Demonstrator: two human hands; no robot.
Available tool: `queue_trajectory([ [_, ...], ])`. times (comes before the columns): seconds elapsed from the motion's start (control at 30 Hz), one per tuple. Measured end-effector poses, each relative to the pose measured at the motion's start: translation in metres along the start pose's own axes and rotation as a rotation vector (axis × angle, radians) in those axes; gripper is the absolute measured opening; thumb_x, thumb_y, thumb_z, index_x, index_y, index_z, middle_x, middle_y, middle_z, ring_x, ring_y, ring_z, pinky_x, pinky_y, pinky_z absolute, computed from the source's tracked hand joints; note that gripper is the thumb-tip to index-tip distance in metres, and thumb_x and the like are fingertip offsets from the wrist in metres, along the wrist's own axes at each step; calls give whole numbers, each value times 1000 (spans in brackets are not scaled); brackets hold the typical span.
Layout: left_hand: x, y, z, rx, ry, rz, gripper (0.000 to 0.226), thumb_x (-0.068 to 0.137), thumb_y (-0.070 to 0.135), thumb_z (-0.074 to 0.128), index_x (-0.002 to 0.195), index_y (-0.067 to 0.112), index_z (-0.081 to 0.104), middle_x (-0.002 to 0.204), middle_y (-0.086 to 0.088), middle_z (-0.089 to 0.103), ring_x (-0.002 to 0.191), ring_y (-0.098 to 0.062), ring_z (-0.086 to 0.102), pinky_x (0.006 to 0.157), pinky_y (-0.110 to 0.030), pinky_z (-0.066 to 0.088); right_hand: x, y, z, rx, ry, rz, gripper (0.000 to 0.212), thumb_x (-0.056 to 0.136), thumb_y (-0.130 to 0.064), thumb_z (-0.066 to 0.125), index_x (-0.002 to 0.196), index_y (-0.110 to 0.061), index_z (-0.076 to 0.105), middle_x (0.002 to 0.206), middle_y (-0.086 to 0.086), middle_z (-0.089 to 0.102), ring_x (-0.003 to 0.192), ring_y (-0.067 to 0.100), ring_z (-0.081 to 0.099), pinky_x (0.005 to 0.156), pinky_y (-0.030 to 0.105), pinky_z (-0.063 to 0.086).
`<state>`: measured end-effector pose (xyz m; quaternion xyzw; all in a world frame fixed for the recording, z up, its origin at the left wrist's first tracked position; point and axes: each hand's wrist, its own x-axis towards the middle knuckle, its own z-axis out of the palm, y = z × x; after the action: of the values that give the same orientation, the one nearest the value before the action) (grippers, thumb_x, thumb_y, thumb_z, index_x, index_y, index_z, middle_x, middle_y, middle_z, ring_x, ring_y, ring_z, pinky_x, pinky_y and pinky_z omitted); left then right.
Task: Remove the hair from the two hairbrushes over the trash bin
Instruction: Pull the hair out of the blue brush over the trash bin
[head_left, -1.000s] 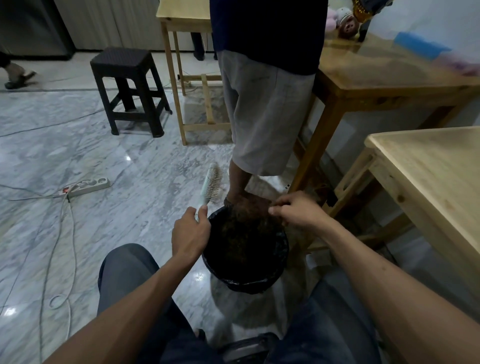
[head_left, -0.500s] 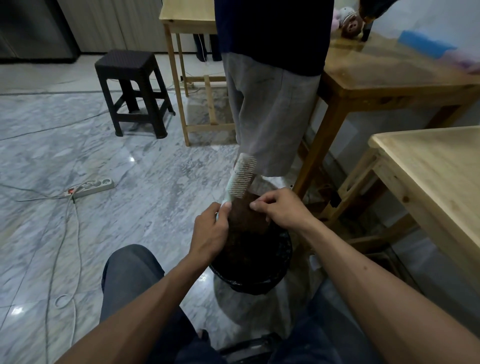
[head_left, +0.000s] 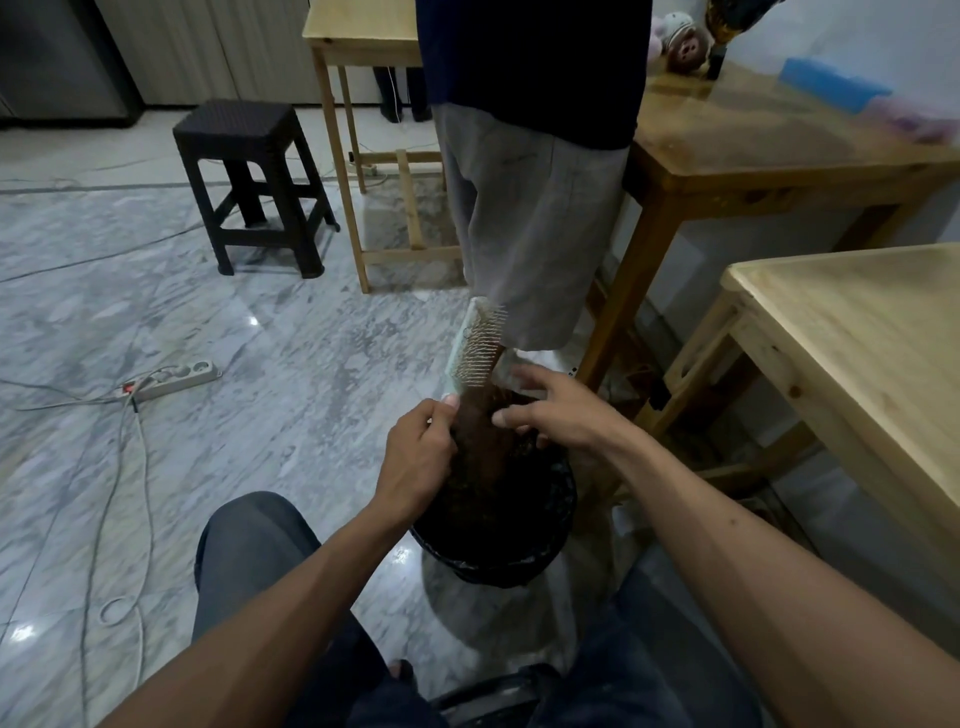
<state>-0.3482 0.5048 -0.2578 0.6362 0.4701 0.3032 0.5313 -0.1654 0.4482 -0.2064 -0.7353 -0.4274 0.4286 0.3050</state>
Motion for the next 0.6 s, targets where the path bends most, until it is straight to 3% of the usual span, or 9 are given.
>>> queue_trajectory([
  [0.1, -5, 5, 2, -62, -75, 4, 44, 97, 51, 50, 69, 17, 50, 50, 10, 43, 44, -12, 40, 47, -31, 33, 2, 3, 8, -18, 70, -66, 37, 91, -31, 77, 126, -22, 73, 101, 3, 78, 71, 10, 70, 59, 25, 52],
  [0.13, -6, 8, 2, -89, -86, 1, 43, 98, 48, 50, 72, 14, 50, 51, 8, 43, 43, -12, 40, 44, -28, 32, 2, 4, 9, -62, 110, -74, 22, 93, -31, 75, 113, -21, 79, 84, 2, 77, 64, 7, 66, 60, 26, 51],
  [0.2, -7, 17, -1, -160, -93, -25, 41, 100, 43, 49, 78, 8, 52, 53, 0, 42, 39, -12, 37, 39, -24, 30, 2, 10, 8, -171, 165, -58, 14, 95, -29, 74, 99, -19, 83, 70, -3, 72, 61, 6, 64, 64, 26, 52],
  [0.3, -4, 23, -7, -208, -91, -46, 40, 101, 43, 48, 81, 8, 54, 54, -3, 43, 37, -14, 36, 37, -22, 29, 0, 22, 5, -284, 174, 36, 15, 95, -26, 74, 99, -15, 84, 71, -10, 67, 68, 6, 62, 62, 24, 50],
  [0.47, 1, 20, -8, -154, -78, -59, 50, 100, 45, 47, 82, -1, 51, 56, -4, 41, 40, -14, 35, 42, -26, 29, -3, 22, -3, -570, 122, 135, 15, 95, -28, 72, 99, -20, 84, 89, -3, 76, 86, 14, 71, 80, 39, 63],
  [0.53, 6, 13, -7, -35, -58, -42, 51, 97, 51, 46, 77, 6, 56, 53, 4, 46, 43, -13, 41, 49, -31, 31, -1, 17, -4, -526, 50, 135, 22, 95, -20, 71, 115, -18, 79, 102, -2, 75, 94, 18, 71, 82, 38, 62],
  [0.6, 7, 10, -7, 39, -64, -30, 47, 94, 57, 47, 71, 17, 57, 51, 8, 47, 47, -15, 42, 53, -36, 33, 3, 14, -4, -313, -23, 106, 57, 91, -11, 71, 146, -23, 58, 135, 1, 62, 107, 21, 69, 77, 34, 61],
])
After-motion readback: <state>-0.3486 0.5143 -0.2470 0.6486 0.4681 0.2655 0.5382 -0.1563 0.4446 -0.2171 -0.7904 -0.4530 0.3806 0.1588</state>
